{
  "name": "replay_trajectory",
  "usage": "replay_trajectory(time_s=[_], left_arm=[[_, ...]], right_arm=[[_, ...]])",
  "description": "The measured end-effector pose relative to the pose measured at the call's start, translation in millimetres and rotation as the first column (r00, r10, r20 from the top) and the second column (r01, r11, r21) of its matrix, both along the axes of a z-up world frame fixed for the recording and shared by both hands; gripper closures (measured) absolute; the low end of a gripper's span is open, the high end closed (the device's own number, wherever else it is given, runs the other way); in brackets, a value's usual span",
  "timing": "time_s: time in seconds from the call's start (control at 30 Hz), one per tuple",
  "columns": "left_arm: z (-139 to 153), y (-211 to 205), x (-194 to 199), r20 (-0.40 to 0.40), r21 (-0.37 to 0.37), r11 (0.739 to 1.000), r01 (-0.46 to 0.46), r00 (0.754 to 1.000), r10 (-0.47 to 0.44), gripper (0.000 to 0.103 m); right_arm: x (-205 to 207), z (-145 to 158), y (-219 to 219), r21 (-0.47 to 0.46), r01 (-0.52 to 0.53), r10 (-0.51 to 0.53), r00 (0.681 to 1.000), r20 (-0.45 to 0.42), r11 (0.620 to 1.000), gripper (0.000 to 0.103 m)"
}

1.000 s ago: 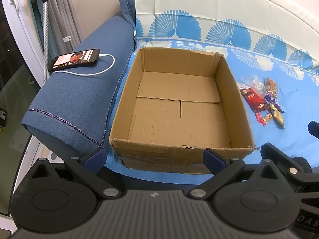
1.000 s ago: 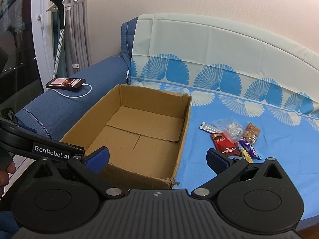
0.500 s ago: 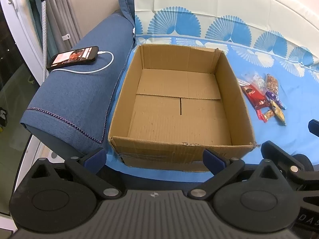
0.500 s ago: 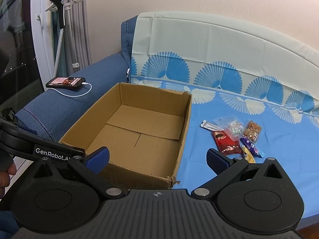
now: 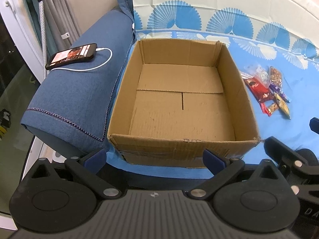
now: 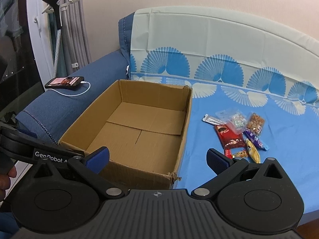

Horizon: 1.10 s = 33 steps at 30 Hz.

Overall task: Organize snacks
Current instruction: 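Move both tools from the box toward the snack pile, then grasp the speckled egg bag with left tool while right tool grasps yellow wafer bar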

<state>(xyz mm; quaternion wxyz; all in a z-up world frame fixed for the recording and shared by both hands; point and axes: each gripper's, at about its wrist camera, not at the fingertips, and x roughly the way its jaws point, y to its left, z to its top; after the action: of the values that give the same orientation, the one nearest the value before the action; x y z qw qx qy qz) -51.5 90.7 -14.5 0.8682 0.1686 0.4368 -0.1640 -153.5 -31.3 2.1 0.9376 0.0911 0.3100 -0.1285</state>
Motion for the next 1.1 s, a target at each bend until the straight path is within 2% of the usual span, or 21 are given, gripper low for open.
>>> replay_trajectory(time_s=[0.2,0.4,0.5,0.63,0.73,0.83,0.97,1.1], left_arm=[[-1.0,-6.5,8.6,-0.023,0.017,1.0,-0.008,1.0,0.008,0.0],[3.5,-25.1,16.4,-0.022,0.041,0.999,-0.005,1.0,0.006,0.0],[5.8,-37.7,20.8,-0.035,0.045,0.999,0.003,0.999,-0.002,0.0],[7.3,-56.8,25.8,-0.044,0.06,0.998,0.018,0.999,-0.015,0.0],[6.0,-73.6,27.7,-0.045,0.078,0.996,0.035,0.998,-0.032,0.0],[4.2,-94.2,31.6,-0.058,0.096,0.994,0.058,0.997,-0.053,0.0],[2.4,-126.6,37.7,-0.074,0.109,0.99,0.091,0.994,-0.083,0.0],[1.4,-162.1,45.4,-0.085,0.117,0.985,0.13,0.989,-0.12,0.0]], right_arm=[[-1.5,-7.9,-19.6,0.063,0.058,-0.058,0.998,0.006,0.996,0.0],[-8.8,-24.3,-58.8,0.149,0.179,-0.183,0.983,0.011,0.972,0.0],[-11.5,-35.1,-88.7,0.162,0.264,-0.269,0.963,0.007,0.951,0.0],[-12.5,-54.3,-138.3,0.152,0.384,-0.388,0.922,-0.004,0.911,0.0],[-7.9,-73.2,-180.5,0.151,0.465,-0.466,0.884,-0.03,0.872,0.0],[2.8,-97.3,-215.1,0.129,0.51,-0.506,0.86,-0.063,0.851,0.0],[29.0,-135.5,-257.1,0.084,0.516,-0.504,0.854,-0.131,0.853,0.0],[59.0,-172.3,-290.0,0.098,0.498,-0.468,0.854,-0.227,0.862,0.0]])
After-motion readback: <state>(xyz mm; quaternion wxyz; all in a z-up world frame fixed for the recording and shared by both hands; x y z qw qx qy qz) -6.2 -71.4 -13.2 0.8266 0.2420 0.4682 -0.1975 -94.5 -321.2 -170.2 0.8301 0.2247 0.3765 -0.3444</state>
